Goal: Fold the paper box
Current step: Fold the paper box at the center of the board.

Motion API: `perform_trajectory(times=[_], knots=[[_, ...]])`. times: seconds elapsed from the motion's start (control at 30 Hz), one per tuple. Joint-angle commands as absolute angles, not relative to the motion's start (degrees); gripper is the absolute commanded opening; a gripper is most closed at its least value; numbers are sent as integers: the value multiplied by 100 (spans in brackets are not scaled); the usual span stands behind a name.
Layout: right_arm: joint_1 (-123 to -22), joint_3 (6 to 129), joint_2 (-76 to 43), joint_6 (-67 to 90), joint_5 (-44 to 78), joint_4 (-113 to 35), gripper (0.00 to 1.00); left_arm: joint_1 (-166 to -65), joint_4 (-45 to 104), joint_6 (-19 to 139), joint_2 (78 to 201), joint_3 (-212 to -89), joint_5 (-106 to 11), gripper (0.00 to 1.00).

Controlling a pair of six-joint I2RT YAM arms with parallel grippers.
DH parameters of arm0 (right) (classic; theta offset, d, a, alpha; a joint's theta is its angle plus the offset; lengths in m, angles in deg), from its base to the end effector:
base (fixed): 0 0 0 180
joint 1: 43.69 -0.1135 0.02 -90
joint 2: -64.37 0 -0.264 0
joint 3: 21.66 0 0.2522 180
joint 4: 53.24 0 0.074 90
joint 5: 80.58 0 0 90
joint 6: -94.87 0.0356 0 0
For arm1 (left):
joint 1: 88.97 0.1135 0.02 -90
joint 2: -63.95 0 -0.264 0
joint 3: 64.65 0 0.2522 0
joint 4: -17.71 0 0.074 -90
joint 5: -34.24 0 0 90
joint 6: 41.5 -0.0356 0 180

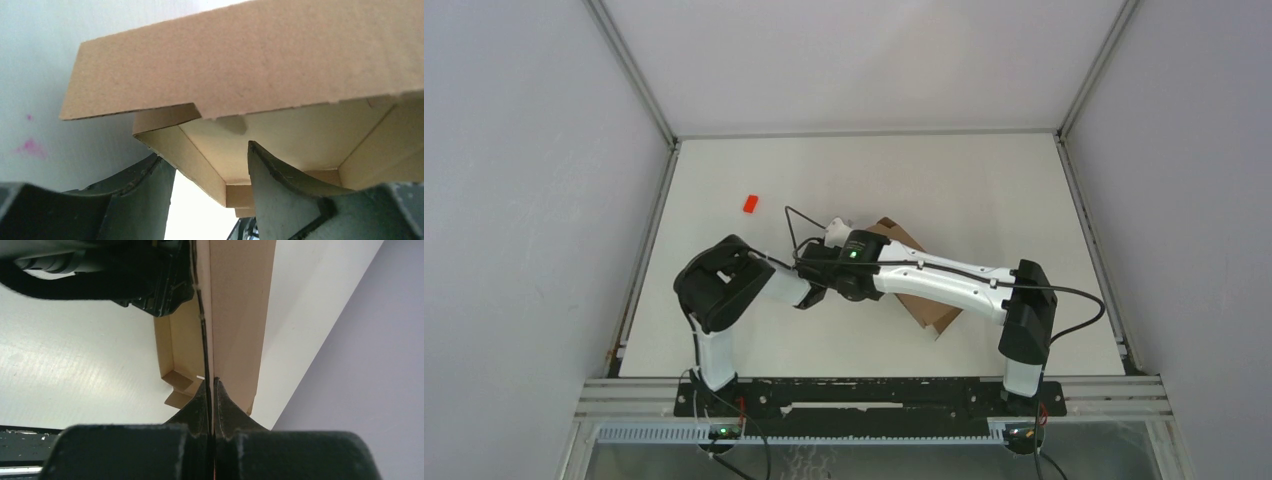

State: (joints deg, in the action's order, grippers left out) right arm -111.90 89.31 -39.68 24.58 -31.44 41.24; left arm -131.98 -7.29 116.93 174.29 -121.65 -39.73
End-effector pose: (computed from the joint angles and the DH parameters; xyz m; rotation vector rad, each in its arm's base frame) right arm 0.1474 0.3059 0.2992 -1.0257 2.3261 -0.6441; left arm 0.2548 -0.2511 0.1074 -0.3304 2.3794 -1.3703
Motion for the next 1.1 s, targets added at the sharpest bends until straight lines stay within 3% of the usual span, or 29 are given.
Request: perform_trajectory(times=[0.0, 0.3, 1.07], knots=[[-11216, 8817, -3885, 2721, -2521, 3608, 0, -13361, -583, 11521, 17206, -11727, -4014, 61], [-11282, 8663, -3759, 2820, -2598, 3594, 0, -13391, -1222, 11782, 17453, -11391, -3930, 62], [-10327, 8339, -3633, 3143, -4900, 4687, 0, -13406, -1006, 11570, 17379, -11536, -4018, 64]])
